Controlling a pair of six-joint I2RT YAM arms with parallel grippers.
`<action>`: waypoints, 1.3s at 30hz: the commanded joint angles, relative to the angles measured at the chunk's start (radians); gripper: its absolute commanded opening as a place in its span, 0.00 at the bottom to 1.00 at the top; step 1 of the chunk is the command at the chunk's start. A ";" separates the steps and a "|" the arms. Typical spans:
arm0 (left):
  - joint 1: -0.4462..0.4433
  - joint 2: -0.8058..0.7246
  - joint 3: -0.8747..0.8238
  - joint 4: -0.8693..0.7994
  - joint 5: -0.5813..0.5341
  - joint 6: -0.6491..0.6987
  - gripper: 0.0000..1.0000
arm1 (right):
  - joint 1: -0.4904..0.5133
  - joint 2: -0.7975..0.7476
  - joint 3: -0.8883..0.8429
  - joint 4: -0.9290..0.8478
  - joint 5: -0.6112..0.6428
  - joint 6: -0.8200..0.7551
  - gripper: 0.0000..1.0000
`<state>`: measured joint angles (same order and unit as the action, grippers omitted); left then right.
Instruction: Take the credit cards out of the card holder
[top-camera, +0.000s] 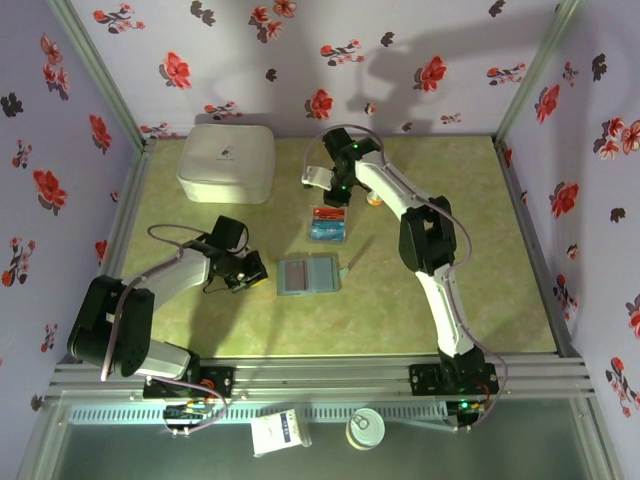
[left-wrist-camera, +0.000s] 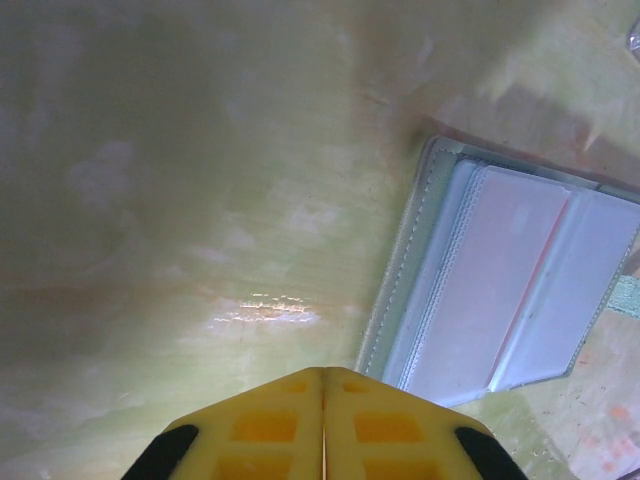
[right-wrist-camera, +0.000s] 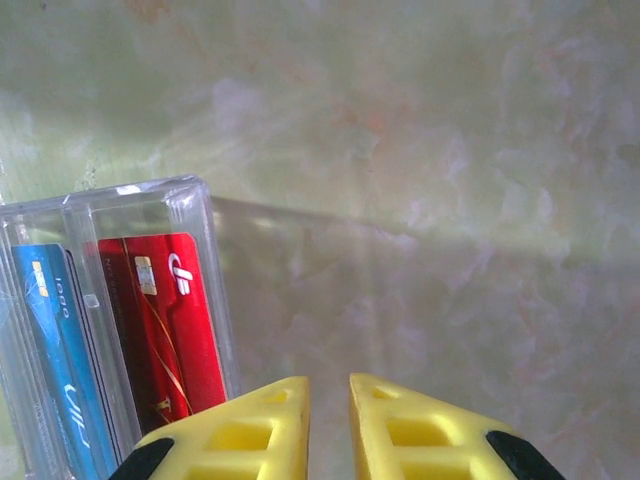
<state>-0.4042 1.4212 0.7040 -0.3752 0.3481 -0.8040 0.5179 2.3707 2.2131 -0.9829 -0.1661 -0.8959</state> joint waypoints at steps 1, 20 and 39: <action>0.009 0.001 -0.005 -0.004 0.010 0.018 0.07 | 0.007 -0.083 -0.026 0.041 0.041 0.046 0.19; -0.020 0.027 -0.014 0.117 0.052 -0.039 0.07 | 0.059 -0.509 -0.635 0.486 0.044 0.955 0.23; -0.096 0.124 -0.012 0.163 0.020 -0.071 0.04 | 0.224 -0.611 -1.101 0.759 -0.181 1.608 0.18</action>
<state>-0.4950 1.5387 0.7036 -0.2142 0.3847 -0.8650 0.7246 1.7504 1.1240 -0.2646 -0.3035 0.6106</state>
